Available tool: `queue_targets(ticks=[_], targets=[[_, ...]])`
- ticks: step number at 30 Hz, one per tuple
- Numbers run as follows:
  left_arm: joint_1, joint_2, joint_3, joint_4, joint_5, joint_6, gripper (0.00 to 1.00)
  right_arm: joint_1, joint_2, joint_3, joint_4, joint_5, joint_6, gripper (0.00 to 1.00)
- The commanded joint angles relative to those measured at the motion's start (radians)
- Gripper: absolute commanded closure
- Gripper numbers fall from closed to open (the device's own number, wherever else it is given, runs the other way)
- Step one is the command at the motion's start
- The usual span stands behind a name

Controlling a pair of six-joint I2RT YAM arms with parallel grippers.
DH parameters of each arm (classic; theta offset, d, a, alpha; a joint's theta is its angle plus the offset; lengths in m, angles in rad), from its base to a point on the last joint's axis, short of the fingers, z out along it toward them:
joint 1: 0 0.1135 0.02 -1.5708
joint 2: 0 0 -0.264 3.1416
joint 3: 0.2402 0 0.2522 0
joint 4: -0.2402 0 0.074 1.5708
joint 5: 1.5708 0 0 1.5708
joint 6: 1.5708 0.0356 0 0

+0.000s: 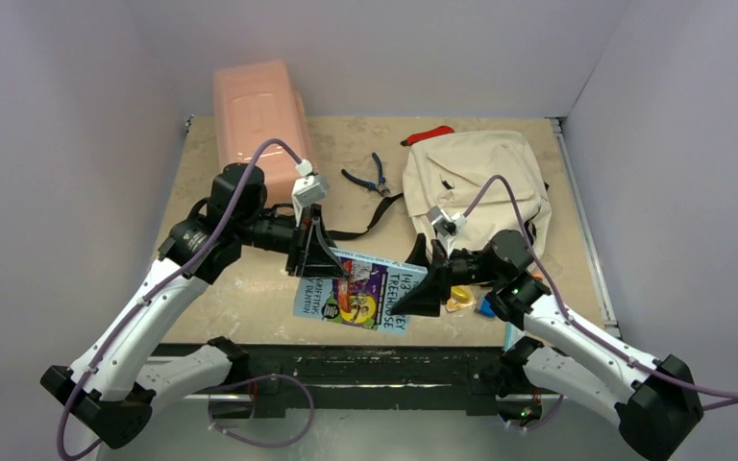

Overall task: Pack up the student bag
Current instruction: Pick up the book from the center of the board.

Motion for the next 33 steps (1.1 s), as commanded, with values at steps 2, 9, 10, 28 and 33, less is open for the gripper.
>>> queue_targets(ticks=[2,9,10,28,33], targets=[[0.006,0.046,0.053,-0.048,0.136,0.062,1.00,0.000,-0.036,0.100,-0.078,-0.021,-0.045,0.31],[0.006,0.084,0.073,-0.111,0.115,0.111,1.00,0.002,-0.002,0.211,-0.341,-0.089,-0.150,0.41],[0.005,0.087,0.072,-0.094,0.123,0.093,1.00,0.001,0.001,0.217,-0.366,-0.096,-0.163,0.42],[0.002,-0.019,0.057,0.105,-1.055,-0.167,0.31,0.003,-0.130,0.369,-0.840,0.858,-0.216,1.00],[-0.022,-0.045,-0.117,0.461,-1.035,-0.206,0.25,0.003,-0.254,0.478,-1.182,1.564,-0.076,1.00]])
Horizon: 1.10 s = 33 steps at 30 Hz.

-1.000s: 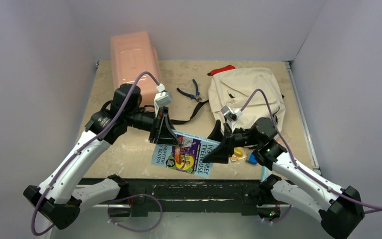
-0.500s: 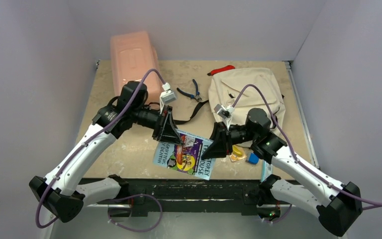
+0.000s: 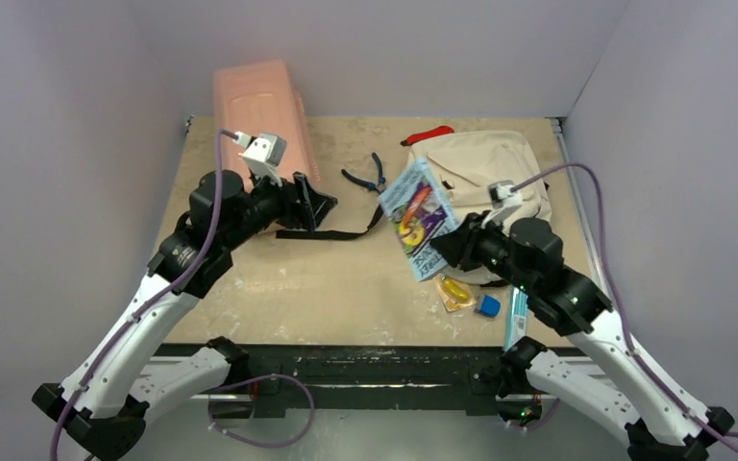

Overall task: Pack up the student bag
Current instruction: Pick up the book from the center of the board, then place the book in the student bag.

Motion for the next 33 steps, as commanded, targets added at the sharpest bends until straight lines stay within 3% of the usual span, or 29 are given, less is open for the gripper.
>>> queue_targets(ticks=[1,5,10,14,23,33], targets=[[-0.051,0.035,-0.097,0.345,-0.129,-0.045,0.25,-0.004,-0.125,0.140,-0.304,0.782,0.127,1.00],[-0.253,0.219,-0.066,0.442,-0.106,0.091,0.26,-0.004,-0.223,0.210,-0.424,0.988,0.154,1.00],[-0.443,0.482,-0.035,0.673,-0.111,0.211,0.23,-0.003,-0.347,0.266,-0.407,0.996,0.083,1.00],[-0.535,0.686,0.052,0.760,-0.143,0.290,0.23,-0.003,-0.394,0.312,-0.447,1.017,0.067,1.00],[-0.585,1.020,0.308,0.719,-0.299,0.315,0.23,-0.004,-0.442,0.393,-0.575,0.981,0.070,1.00],[-0.584,1.155,0.461,0.634,-0.331,0.372,0.25,-0.003,-0.469,0.306,-0.594,0.839,0.142,1.00]])
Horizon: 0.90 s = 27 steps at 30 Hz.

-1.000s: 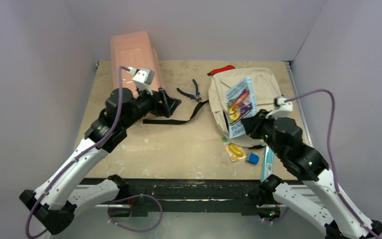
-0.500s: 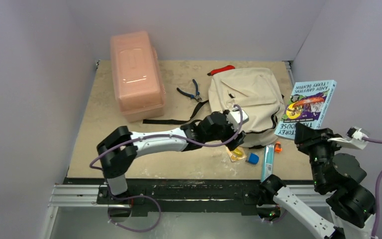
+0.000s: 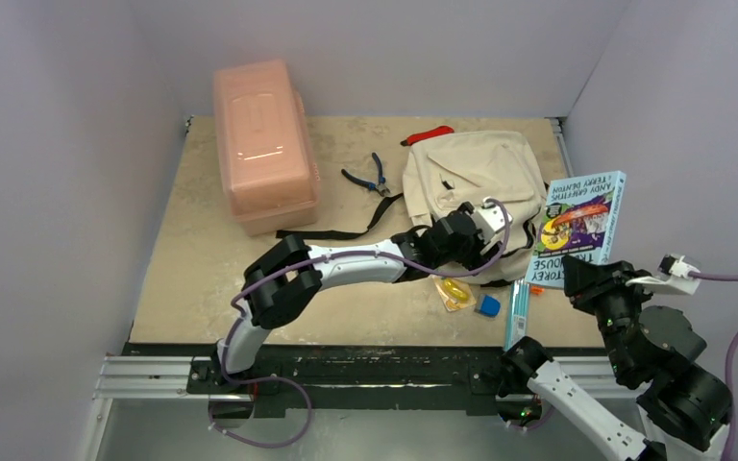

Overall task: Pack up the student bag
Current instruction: Place the book in the student bag.

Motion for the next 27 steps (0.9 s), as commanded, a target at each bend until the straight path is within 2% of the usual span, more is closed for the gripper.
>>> queue_targets(ticks=[1,2,6,9,10,16,21,27], targets=[[0.002,0.038,0.092,-0.017,-0.028,0.042,0.26,0.005,-0.021,-0.016,0.051,-0.059,0.041,1.00],[0.002,0.045,0.107,-0.035,-0.028,0.048,0.30,0.006,-0.019,-0.016,0.052,-0.063,0.042,1.00],[0.005,0.029,0.133,-0.075,-0.082,0.117,0.64,0.005,0.001,-0.017,0.041,-0.078,0.042,1.00],[0.016,0.004,0.148,-0.100,-0.100,0.139,0.94,0.006,0.008,-0.025,0.038,-0.088,0.042,1.00],[0.023,-0.002,0.158,-0.115,-0.098,0.140,0.99,0.006,0.009,-0.029,0.043,-0.094,0.044,1.00],[0.054,-0.082,0.183,-0.176,-0.076,0.127,1.00,0.006,0.067,-0.052,-0.046,-0.087,0.177,1.00],[0.093,-0.143,0.199,-0.201,-0.075,0.078,1.00,0.005,0.213,-0.140,-0.103,-0.205,0.349,1.00],[0.141,-0.161,0.259,-0.240,-0.024,-0.015,1.00,0.006,0.134,-0.260,0.079,-0.313,0.352,1.00]])
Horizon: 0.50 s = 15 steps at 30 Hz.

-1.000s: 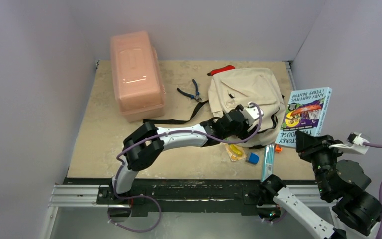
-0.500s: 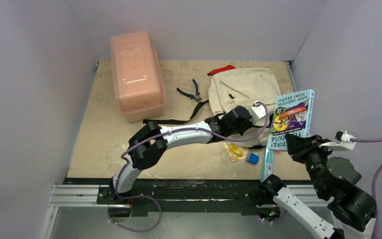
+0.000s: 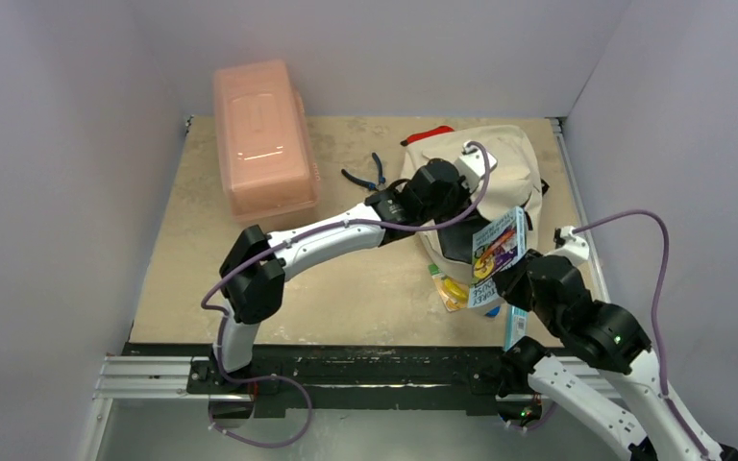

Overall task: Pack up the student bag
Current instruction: Place the book in the student bag.

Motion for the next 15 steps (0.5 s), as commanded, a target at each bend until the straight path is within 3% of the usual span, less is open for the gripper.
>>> queue_targets(ticks=[1,5,8,11,13,15], targets=[[0.034,-0.074,0.089,-0.002,0.022,-0.070,1.00,0.002,-0.082,-0.039,0.164,-0.106,0.063,1.00],[0.036,-0.093,0.105,-0.002,0.063,-0.060,1.00,0.003,-0.073,-0.126,0.247,-0.206,0.097,1.00],[0.037,-0.105,0.112,-0.011,0.097,-0.052,1.00,0.003,-0.098,-0.235,0.432,-0.183,0.108,1.00],[0.036,-0.118,0.112,-0.023,0.111,-0.048,1.00,-0.010,-0.013,-0.261,0.567,-0.141,0.081,1.00],[0.037,-0.128,0.112,-0.034,0.127,-0.044,1.00,-0.083,0.065,-0.243,0.637,-0.212,0.032,1.00],[0.036,-0.136,0.113,-0.042,0.132,-0.029,1.00,-0.285,0.122,-0.265,0.718,-0.436,0.014,1.00]])
